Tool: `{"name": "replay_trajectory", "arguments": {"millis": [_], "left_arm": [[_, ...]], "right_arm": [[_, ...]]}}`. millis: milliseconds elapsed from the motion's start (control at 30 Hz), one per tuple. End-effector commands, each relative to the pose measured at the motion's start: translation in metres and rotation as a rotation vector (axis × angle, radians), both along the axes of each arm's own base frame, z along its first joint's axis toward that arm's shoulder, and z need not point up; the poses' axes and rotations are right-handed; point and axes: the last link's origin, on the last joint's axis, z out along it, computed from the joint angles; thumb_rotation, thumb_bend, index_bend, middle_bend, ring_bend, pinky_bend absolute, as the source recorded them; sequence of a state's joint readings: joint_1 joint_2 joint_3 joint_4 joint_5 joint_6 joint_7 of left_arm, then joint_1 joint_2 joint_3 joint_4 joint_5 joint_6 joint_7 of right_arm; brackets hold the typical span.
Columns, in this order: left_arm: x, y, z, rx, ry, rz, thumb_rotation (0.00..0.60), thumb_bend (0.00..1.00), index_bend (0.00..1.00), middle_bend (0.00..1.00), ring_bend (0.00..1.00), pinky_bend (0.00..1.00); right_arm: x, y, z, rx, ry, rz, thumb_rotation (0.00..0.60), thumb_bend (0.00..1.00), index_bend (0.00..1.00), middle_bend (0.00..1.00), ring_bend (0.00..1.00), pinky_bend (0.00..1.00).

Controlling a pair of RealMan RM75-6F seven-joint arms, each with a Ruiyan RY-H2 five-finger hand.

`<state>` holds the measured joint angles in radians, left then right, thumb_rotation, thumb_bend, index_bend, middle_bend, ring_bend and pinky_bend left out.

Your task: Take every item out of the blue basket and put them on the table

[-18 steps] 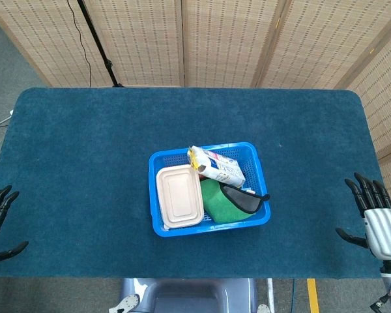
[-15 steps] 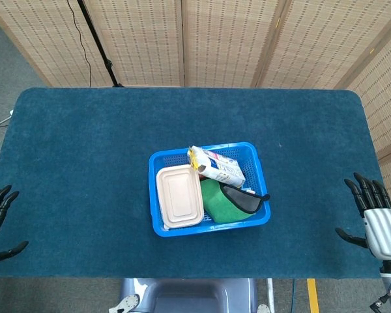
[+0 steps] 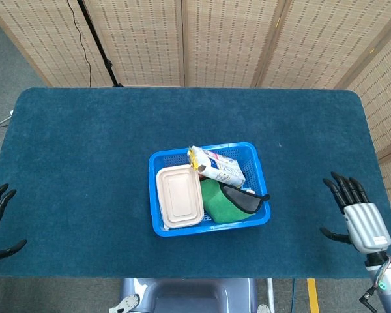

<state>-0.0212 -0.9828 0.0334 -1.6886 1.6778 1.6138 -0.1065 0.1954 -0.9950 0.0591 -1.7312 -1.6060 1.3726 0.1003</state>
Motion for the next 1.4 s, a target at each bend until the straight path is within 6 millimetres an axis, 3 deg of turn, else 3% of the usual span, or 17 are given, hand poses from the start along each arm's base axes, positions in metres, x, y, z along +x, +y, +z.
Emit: {"name": "replay_trajectory", "arguments": {"millis": [33,267,500,833,1400], "left_arm": [[0.000,0.002,-0.001,0.000,0.003,0.005,0.600,0.03,0.00,0.00,0.00,0.00],[-0.001,0.006,-0.001,-0.001,0.004,0.026,0.600,0.03,0.00,0.00,0.00,0.00],[-0.003,0.009,-0.001,-0.002,0.001,0.038,0.600,0.03,0.00,0.00,0.00,0.00],[-0.004,0.008,0.001,-0.004,-0.004,0.033,0.600,0.03,0.00,0.00,0.00,0.00],[-0.005,0.009,0.006,-0.001,-0.024,0.032,0.600,0.03,0.00,0.00,0.00,0.00]], "right_arm": [[0.036,-0.018,-0.008,0.168,-0.044,0.095,0.600,0.00,0.00,0.00,0.00,0.00],[0.093,-0.048,-0.028,0.294,-0.022,0.218,0.600,0.00,0.02,0.00,0.00,0.01],[0.128,-0.064,-0.053,0.369,0.014,0.258,0.600,0.00,0.09,0.02,0.00,0.06],[0.156,-0.089,-0.079,0.507,0.138,0.208,0.600,0.00,0.14,0.08,0.00,0.12],[0.169,-0.104,-0.109,0.526,0.235,0.136,0.600,0.00,0.18,0.10,0.00,0.21]]}}
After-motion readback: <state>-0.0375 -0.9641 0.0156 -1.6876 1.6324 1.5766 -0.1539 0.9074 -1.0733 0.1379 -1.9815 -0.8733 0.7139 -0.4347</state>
